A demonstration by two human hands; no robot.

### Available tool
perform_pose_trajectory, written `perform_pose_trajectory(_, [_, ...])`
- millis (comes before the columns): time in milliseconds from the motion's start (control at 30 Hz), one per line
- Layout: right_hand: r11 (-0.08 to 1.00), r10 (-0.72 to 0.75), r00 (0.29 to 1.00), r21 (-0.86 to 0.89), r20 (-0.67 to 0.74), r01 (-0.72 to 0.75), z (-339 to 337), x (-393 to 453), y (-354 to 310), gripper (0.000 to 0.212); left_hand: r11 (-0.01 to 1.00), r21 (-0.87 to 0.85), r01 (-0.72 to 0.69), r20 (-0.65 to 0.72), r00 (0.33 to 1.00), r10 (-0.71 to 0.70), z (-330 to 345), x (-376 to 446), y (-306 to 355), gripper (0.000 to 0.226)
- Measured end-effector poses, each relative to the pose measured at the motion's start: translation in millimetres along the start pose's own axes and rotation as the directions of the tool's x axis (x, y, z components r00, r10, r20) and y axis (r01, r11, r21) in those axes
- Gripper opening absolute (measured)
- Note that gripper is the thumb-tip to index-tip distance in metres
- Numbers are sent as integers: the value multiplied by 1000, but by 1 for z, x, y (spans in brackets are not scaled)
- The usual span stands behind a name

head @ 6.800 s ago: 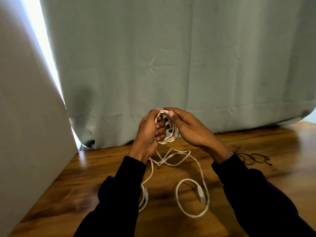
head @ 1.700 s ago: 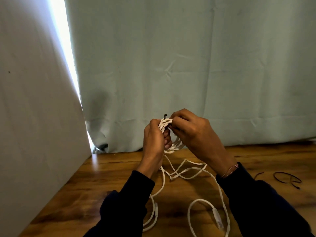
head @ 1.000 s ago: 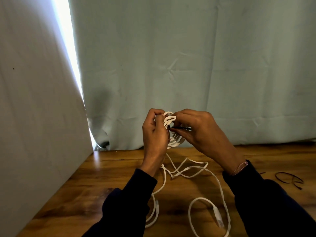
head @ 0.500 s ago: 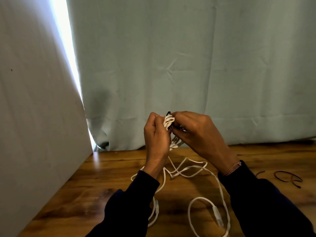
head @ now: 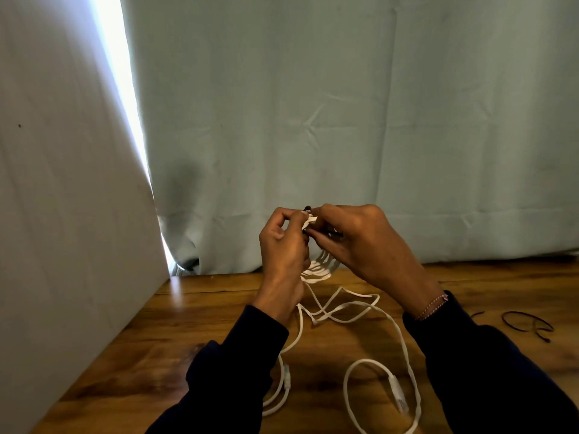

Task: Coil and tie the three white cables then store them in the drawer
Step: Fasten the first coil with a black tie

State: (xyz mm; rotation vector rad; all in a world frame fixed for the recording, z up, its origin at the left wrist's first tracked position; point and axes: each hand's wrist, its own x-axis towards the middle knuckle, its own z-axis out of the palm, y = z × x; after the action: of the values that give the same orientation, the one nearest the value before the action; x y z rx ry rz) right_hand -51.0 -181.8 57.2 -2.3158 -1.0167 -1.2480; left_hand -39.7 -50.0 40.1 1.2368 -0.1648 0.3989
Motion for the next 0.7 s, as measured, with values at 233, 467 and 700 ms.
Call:
perform_pose_trajectory(233, [998,69,998,-8,7,-69,-19,5,-10,15,970,-197,139,-18,989,-146,-3,6,-8,15])
perform_pose_trajectory(467, [998,68,998,-19,-6,-68,-34,6,-22,17,973,-189,132,-66,987,-147,-2,5,-10,13])
perform_pose_trajectory(700, [999,-3,998,-50,-65,0,-50,6,-31,15,977,-170,132,-125,980,-154,-5,8,-10,10])
